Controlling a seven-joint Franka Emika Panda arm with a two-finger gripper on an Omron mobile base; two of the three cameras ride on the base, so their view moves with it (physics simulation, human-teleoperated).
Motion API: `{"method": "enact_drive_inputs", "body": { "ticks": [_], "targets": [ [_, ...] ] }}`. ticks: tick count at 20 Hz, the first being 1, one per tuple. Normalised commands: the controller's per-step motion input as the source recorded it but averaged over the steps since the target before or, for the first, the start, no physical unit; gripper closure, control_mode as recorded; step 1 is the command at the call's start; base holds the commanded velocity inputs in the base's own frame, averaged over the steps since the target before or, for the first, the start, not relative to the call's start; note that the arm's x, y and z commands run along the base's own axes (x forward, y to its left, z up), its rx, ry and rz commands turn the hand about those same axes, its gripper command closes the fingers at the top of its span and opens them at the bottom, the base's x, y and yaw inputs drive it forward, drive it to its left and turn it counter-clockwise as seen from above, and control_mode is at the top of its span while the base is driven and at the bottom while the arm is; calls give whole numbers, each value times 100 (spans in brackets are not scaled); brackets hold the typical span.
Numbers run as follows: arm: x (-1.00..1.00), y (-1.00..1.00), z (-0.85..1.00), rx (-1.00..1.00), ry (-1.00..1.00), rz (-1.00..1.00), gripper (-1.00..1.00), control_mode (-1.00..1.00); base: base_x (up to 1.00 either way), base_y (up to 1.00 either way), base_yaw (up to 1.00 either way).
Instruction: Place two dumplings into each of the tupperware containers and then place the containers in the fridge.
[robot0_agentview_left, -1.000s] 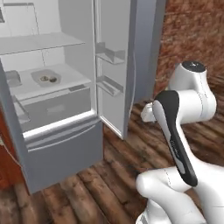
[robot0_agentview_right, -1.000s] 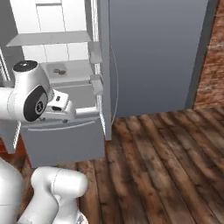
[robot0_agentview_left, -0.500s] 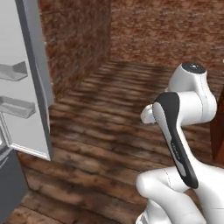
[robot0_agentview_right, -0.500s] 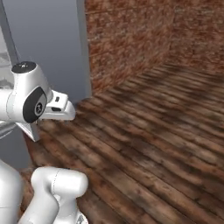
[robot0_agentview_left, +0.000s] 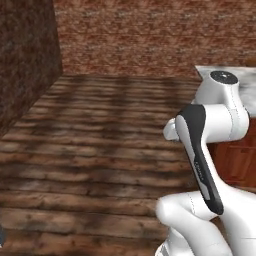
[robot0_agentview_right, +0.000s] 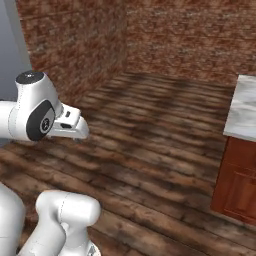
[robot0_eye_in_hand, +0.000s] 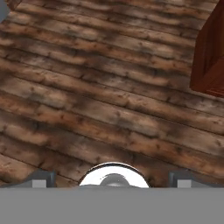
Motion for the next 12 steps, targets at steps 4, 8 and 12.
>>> {"method": "enact_drive_inputs", "body": {
  "ticks": [4, 8, 12],
  "targets": [
    [0, 0, 0, 0, 0, 0, -100, 100, 100, 27, -8],
    [0, 0, 0, 0, 0, 0, -100, 100, 100, 46, -8],
    [0, 0, 0, 0, 0, 0, -100, 100, 100, 72, -18]
  ]
}}
